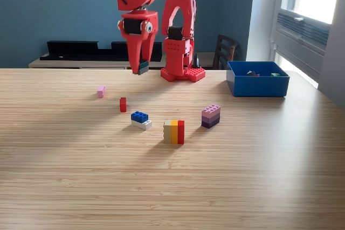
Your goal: Grasp a lego block and put it in the bin.
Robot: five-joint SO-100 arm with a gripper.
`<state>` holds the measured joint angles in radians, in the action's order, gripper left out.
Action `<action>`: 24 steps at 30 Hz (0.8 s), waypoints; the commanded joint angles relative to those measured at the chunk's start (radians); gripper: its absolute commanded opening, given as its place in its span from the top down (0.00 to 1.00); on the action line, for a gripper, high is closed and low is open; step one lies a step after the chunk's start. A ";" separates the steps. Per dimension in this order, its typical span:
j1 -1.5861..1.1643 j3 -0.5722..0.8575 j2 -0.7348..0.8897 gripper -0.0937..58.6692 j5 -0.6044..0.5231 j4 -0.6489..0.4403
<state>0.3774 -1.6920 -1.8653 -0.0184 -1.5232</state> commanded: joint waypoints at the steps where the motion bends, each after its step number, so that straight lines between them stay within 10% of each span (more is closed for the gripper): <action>1: -0.365 0.212 -0.035 1.00 -0.092 -0.077; 24: -1.424 0.265 0.345 1.00 0.009 -0.135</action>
<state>-0.9587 -1.5263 -1.5417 -0.0322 -1.6214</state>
